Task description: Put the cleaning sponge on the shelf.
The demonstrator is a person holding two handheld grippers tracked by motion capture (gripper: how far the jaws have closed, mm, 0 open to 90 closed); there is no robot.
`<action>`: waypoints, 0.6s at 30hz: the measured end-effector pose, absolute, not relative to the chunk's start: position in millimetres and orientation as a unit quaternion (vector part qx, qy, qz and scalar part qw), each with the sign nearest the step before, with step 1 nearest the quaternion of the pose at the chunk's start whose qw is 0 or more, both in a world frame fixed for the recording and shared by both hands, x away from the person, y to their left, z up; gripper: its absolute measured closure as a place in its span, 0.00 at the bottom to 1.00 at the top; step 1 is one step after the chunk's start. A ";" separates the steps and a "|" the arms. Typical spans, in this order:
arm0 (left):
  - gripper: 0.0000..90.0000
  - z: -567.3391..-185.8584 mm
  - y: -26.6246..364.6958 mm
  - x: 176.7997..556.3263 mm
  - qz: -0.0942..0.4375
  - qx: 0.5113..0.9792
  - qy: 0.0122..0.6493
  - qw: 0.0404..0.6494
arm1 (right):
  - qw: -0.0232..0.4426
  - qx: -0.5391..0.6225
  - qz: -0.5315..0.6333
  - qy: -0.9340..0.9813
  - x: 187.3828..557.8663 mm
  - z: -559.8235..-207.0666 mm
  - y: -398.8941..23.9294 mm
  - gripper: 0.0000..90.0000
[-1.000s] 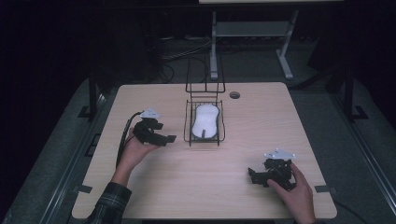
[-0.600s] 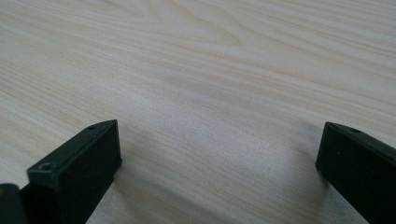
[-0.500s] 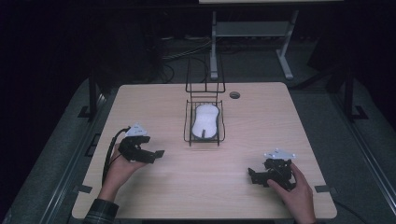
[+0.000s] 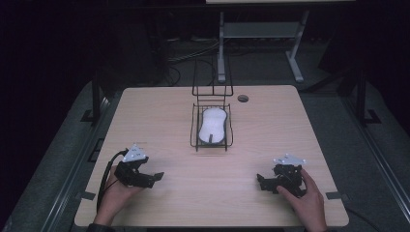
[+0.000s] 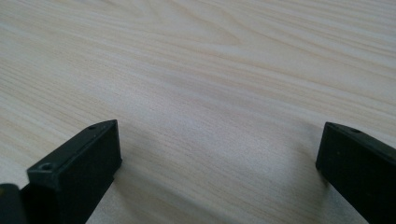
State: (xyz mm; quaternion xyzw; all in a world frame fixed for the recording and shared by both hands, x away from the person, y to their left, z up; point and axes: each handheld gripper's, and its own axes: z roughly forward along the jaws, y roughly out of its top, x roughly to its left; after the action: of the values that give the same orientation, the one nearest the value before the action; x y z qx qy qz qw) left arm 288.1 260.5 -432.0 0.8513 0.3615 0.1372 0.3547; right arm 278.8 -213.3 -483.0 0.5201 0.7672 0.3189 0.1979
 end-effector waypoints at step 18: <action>0.14 -461.9 273.8 263.8 0.143 0.857 0.375 0.323 | 0.197 0.520 0.318 0.768 278.8 -482.8 -213.4 0.00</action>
State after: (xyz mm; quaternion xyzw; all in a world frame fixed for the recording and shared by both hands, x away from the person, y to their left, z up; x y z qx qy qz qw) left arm 263.8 273.8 -461.9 0.8571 0.3748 0.1430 0.3233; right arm 278.8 -213.4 -482.8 0.5203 0.7678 0.3177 0.1971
